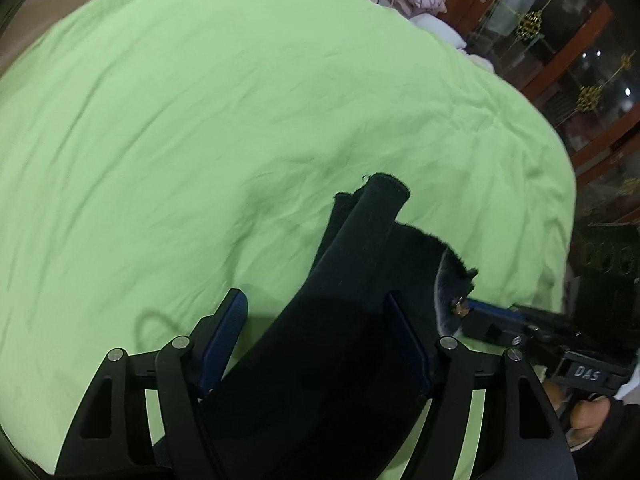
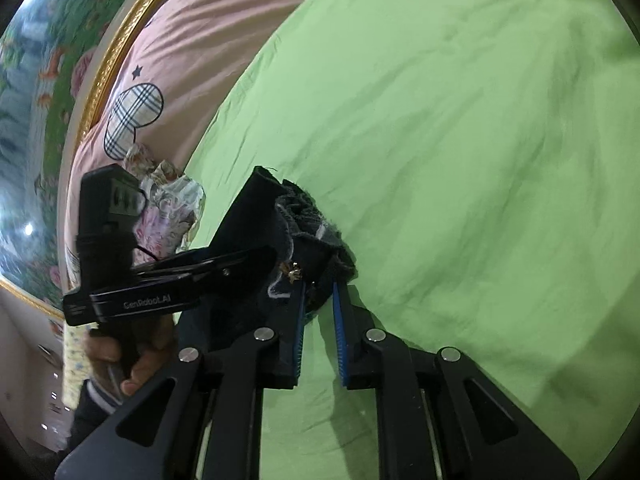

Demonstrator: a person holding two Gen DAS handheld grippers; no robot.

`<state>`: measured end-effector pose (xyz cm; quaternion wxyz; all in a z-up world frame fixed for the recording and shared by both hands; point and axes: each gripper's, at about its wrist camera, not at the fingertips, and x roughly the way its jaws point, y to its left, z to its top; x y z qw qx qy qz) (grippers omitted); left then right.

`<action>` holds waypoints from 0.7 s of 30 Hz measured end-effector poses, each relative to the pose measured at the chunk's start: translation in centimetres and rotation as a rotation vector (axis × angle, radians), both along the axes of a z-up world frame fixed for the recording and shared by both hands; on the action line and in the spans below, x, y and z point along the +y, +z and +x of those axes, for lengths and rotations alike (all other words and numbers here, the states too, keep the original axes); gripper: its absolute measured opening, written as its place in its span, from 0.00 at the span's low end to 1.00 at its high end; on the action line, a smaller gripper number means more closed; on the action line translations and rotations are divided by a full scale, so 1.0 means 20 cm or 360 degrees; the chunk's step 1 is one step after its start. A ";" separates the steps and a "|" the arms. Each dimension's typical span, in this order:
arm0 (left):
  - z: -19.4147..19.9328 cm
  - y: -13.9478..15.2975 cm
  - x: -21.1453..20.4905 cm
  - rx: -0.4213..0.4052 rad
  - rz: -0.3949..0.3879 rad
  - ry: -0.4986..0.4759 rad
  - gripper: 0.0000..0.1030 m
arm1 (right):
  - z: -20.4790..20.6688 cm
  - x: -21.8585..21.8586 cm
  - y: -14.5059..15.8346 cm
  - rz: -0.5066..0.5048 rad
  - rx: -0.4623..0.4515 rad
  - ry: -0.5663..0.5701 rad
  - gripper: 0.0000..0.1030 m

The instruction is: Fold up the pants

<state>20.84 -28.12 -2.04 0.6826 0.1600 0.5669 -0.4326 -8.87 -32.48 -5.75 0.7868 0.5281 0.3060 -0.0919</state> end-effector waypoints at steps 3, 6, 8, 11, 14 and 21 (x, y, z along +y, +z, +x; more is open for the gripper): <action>0.01 0.02 0.02 0.0039 -0.0019 0.0003 0.68 | -0.01 0.00 -0.01 0.0062 -0.0037 -0.0029 0.15; 0.02 0.03 0.05 0.0085 -0.0031 0.0009 0.68 | -0.01 -0.01 -0.01 0.0108 -0.0062 -0.0037 0.22; 0.03 0.02 0.05 0.0109 -0.0035 0.0027 0.68 | 0.00 -0.01 0.00 0.0136 -0.0097 -0.0045 0.30; 0.04 0.01 0.04 0.0133 -0.0048 0.0044 0.68 | 0.01 0.01 0.02 0.0122 -0.0108 -0.0047 0.39; 0.04 0.00 0.01 0.0121 -0.0053 0.0046 0.68 | 0.05 0.02 0.02 0.0071 -0.0066 -0.0051 0.39; 0.01 0.02 -0.02 0.0135 -0.0149 0.0040 0.19 | 0.08 0.01 -0.01 0.0012 -0.0058 -0.0014 0.15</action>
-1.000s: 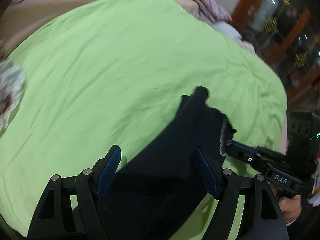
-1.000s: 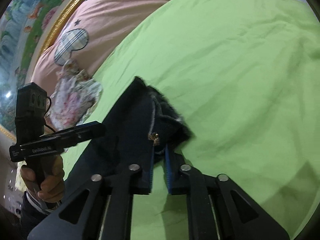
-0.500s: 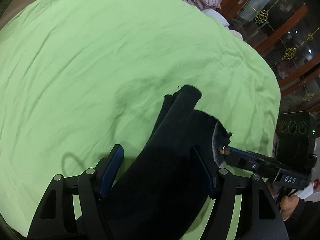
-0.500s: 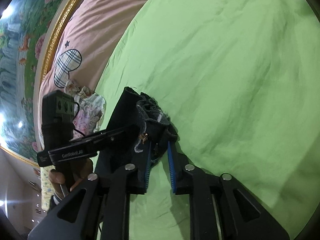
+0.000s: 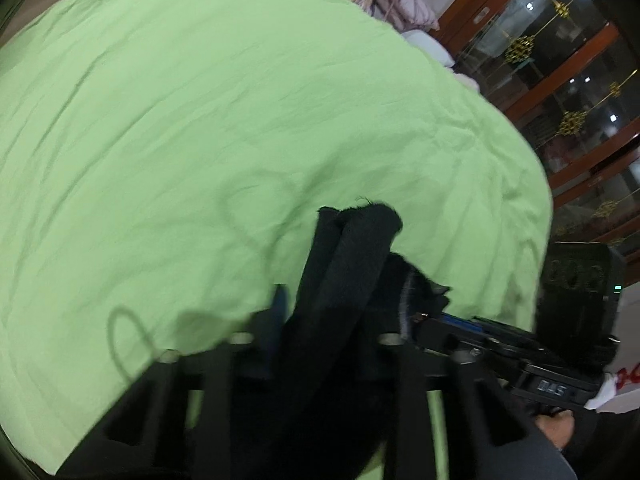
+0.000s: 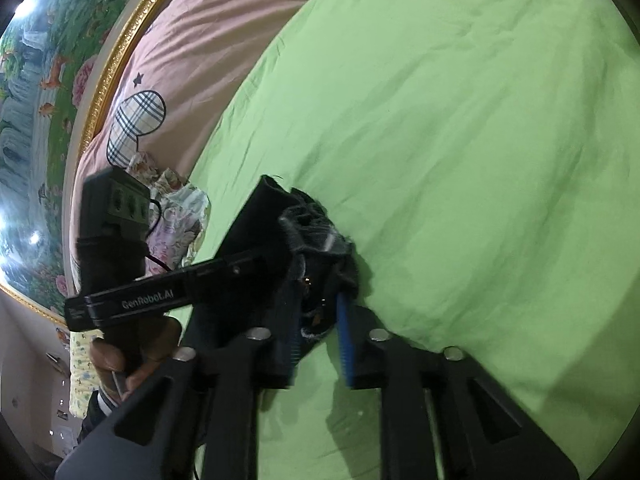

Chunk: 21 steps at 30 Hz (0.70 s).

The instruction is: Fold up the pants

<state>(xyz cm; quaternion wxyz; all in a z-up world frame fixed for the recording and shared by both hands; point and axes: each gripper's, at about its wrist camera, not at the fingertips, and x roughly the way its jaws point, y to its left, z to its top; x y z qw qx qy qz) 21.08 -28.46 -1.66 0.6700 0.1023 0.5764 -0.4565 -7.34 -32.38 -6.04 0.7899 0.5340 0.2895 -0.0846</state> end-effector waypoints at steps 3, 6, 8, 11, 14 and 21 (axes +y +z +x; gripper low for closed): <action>-0.02 0.05 0.04 -0.0021 -0.0055 0.0012 0.14 | -0.02 0.00 0.03 -0.0031 -0.0041 0.0019 0.14; -0.03 0.12 0.09 -0.0025 -0.0137 0.0048 0.12 | -0.03 0.02 0.09 -0.0053 -0.0129 0.0038 0.14; -0.04 0.18 0.14 -0.0042 -0.0192 0.0074 0.12 | -0.03 0.03 0.15 -0.0075 -0.0196 0.0060 0.14; -0.07 0.30 0.25 -0.0060 -0.0286 0.0119 0.11 | -0.02 0.06 0.23 -0.0065 -0.0336 0.0123 0.14; -0.09 0.38 0.38 -0.0053 -0.0376 0.0169 0.11 | 0.01 0.11 0.31 -0.0002 -0.0517 0.0227 0.14; -0.17 0.47 0.74 -0.0076 -0.0509 0.0325 0.11 | 0.17 0.30 0.37 0.0219 -0.0752 0.0509 0.14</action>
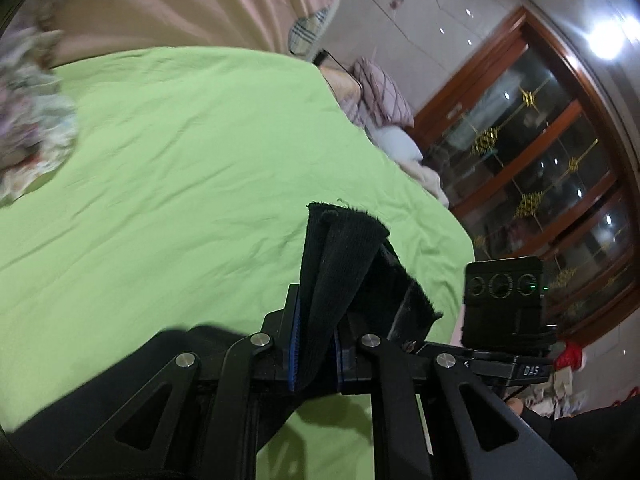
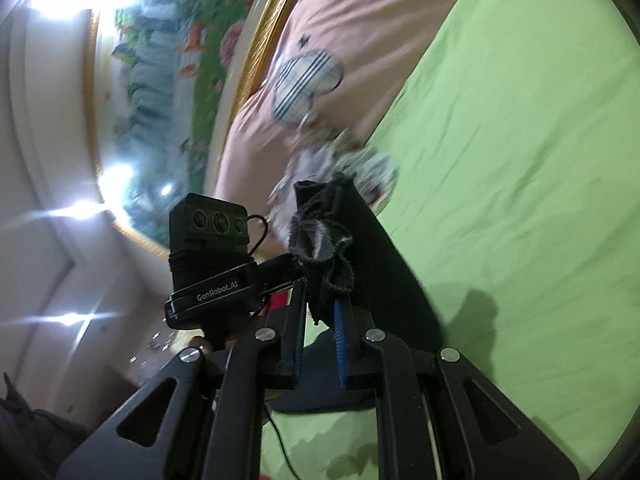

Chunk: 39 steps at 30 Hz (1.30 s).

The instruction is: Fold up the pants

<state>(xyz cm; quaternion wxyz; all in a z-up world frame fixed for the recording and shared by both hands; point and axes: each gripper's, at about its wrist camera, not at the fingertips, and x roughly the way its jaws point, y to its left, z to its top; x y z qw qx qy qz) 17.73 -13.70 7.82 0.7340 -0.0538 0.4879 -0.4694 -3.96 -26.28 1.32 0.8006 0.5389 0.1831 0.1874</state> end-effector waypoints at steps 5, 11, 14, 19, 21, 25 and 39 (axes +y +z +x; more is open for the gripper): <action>-0.03 -0.04 0.23 0.0025 -0.0019 0.0099 0.12 | 0.14 0.17 -0.04 0.0056 0.0031 0.0188 0.14; -0.03 -0.18 0.45 0.0083 0.0014 0.0217 0.11 | 0.28 0.34 -0.15 0.0110 0.0147 0.0326 0.14; -0.03 -0.27 0.54 0.0130 0.0041 0.0271 0.11 | 0.34 0.40 -0.22 0.0097 0.0218 0.0382 0.14; -0.04 -0.42 0.64 0.0212 0.0044 0.0353 0.08 | 0.38 0.50 -0.30 0.0031 0.0328 0.0442 0.14; -0.03 -0.45 0.67 0.0244 0.0040 0.0377 0.08 | 0.39 0.53 -0.32 0.0001 0.0358 0.0452 0.14; -0.03 -0.51 0.73 0.0274 0.0044 0.0419 0.09 | 0.40 0.57 -0.34 -0.0084 0.0421 0.0461 0.14; -0.16 -0.54 0.94 0.0250 0.0105 0.0679 0.09 | 0.40 0.68 -0.31 -0.0220 0.0438 0.0529 0.47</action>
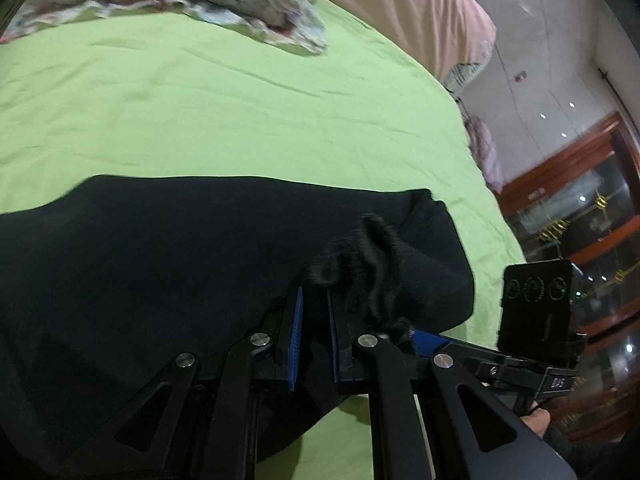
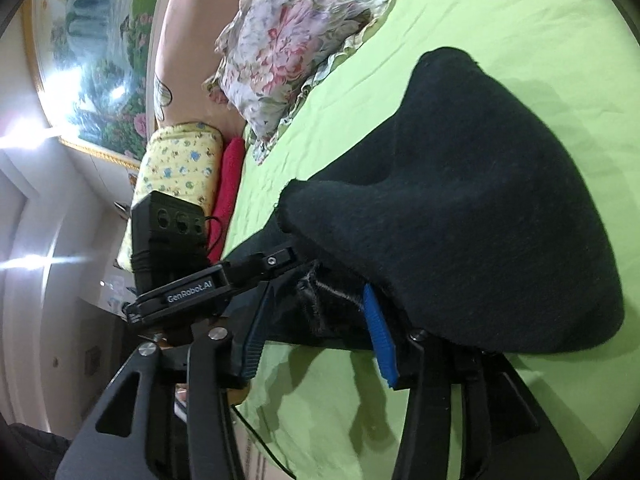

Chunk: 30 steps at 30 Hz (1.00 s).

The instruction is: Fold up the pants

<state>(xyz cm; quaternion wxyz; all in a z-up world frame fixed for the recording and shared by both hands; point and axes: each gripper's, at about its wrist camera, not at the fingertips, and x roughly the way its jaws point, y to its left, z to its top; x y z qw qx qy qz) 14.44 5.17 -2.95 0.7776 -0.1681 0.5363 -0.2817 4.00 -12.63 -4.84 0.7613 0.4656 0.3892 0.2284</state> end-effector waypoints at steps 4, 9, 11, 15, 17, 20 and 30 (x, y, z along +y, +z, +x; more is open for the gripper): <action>-0.06 0.01 0.10 -0.0004 0.0002 0.0105 0.13 | -0.01 0.02 0.02 -0.0007 -0.0011 -0.0005 0.47; -0.14 0.02 0.21 -0.0010 -0.0001 0.0211 0.13 | -0.03 0.05 0.07 -0.0027 -0.0051 0.0012 0.47; -0.17 0.03 0.24 -0.0011 0.0007 0.0247 0.14 | -0.03 0.07 0.09 -0.0028 -0.0069 0.0019 0.47; -0.22 0.04 0.31 -0.0009 0.0014 0.0336 0.16 | -0.04 0.09 0.11 -0.0029 -0.0084 0.0036 0.47; -0.26 0.05 0.35 -0.0011 0.0008 0.0382 0.18 | -0.04 0.11 0.12 -0.0038 -0.0090 0.0047 0.47; -0.31 0.06 0.41 -0.0013 -0.0007 0.0445 0.28 | -0.03 0.12 0.13 -0.0043 -0.0101 0.0064 0.47; -0.53 0.12 0.61 -0.0082 0.0067 0.0748 0.49 | -0.02 0.18 0.15 -0.0057 -0.0125 0.0111 0.48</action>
